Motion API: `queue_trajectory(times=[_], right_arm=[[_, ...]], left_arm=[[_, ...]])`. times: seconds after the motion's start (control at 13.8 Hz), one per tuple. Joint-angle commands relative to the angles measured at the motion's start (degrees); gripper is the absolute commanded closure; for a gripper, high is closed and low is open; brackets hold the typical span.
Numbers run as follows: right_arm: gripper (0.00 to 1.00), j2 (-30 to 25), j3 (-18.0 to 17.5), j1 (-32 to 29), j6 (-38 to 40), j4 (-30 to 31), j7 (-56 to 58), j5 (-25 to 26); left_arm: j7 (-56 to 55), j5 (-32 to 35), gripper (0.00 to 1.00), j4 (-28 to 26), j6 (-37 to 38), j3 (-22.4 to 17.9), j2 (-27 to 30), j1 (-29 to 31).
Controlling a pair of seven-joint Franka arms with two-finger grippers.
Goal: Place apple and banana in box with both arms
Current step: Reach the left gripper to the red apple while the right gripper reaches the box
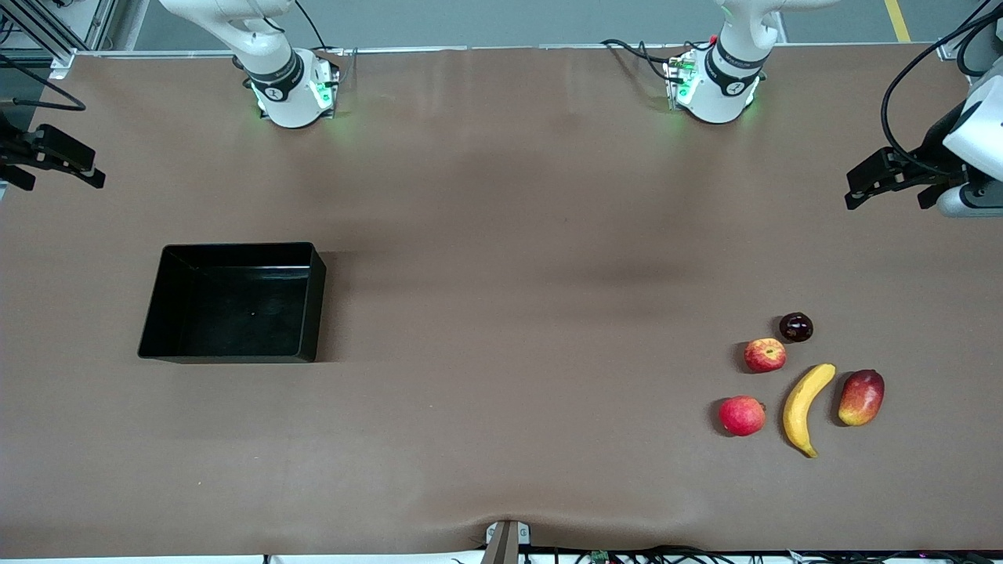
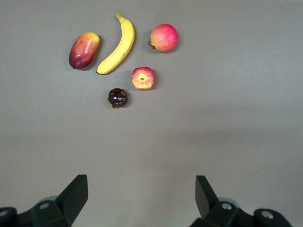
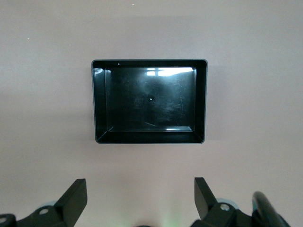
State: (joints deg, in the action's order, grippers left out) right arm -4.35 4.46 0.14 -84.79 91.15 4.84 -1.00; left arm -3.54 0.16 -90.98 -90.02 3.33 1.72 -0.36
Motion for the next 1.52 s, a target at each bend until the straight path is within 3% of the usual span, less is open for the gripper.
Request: queue_trajectory(times=[0.0,0.29,0.58,0.8,1.16,1.45], right_arm=[[0.0,0.3,-0.4,-0.8,0.7,-0.8,0.6,-0.1],[0.0,0.3,-0.4,-0.8,0.6,-0.8,0.6,-0.1],[0.0,0.6,-0.4,-0.9,0.5,-0.8,0.6,-0.1],[0.0,0.7,-0.3,-0.9,0.3,-0.9,0.6,-0.1],[0.0,2.4,-0.4,-1.2,0.3,-2.0,0.5,-0.1],[0.0,7.3,-0.3,-3.0,0.0,-2.9,2.5,0.3]], left_arm=[[-0.6,1.2,0.0,1.4,1.2,-0.1,-0.5,0.2],[-0.6,1.3,0.0,1.9,1.1,-0.1,-2.2,0.7],[0.1,3.9,0.0,2.4,-2.2,0.1,-10.1,0.6],[0.1,3.7,0.0,-0.5,-8.6,0.4,-15.3,0.4],[0.1,3.4,0.0,-10.6,-29.1,0.3,-22.2,1.4],[-1.6,2.9,0.0,-11.2,-39.0,0.3,-29.4,2.7]])
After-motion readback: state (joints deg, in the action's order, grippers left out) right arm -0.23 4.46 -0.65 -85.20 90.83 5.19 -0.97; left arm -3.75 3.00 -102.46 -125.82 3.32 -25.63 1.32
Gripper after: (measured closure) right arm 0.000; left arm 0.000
